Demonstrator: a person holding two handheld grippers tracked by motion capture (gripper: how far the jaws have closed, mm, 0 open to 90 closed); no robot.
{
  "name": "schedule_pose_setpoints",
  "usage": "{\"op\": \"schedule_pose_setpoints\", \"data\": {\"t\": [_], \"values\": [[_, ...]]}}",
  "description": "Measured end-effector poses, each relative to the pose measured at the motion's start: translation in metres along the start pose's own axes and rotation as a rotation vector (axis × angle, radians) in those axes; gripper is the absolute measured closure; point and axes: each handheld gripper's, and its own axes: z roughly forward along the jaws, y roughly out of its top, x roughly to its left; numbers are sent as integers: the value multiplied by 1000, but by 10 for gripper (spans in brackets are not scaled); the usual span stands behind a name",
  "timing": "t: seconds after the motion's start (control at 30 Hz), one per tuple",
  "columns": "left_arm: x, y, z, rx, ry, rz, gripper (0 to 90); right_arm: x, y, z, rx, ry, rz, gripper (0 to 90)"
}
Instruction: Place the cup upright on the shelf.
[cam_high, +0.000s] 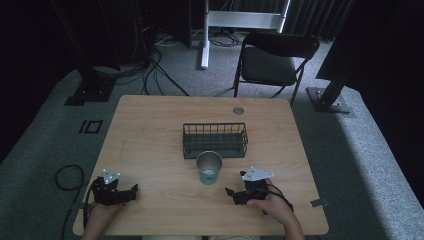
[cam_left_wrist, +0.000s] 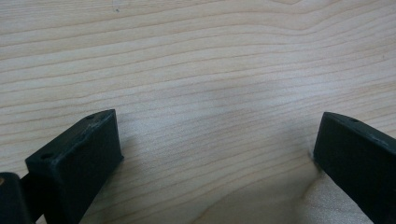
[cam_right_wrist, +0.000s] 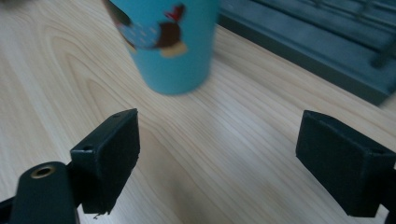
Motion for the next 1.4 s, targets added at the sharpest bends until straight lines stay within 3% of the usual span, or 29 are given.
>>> {"op": "schedule_pose_setpoints", "data": {"t": [0.37,0.8,1.13,1.4], "values": [[0,0,0,0,0,0,14,13,23,17,-55,46,-11,133],[0,0,0,0,0,0,14,25,42,39,-118,59,-16,129],[0,0,0,0,0,0,14,29,51,50,-166,42,5,129],[0,0,0,0,0,0,14,34,56,54,-170,21,6,148]]}}
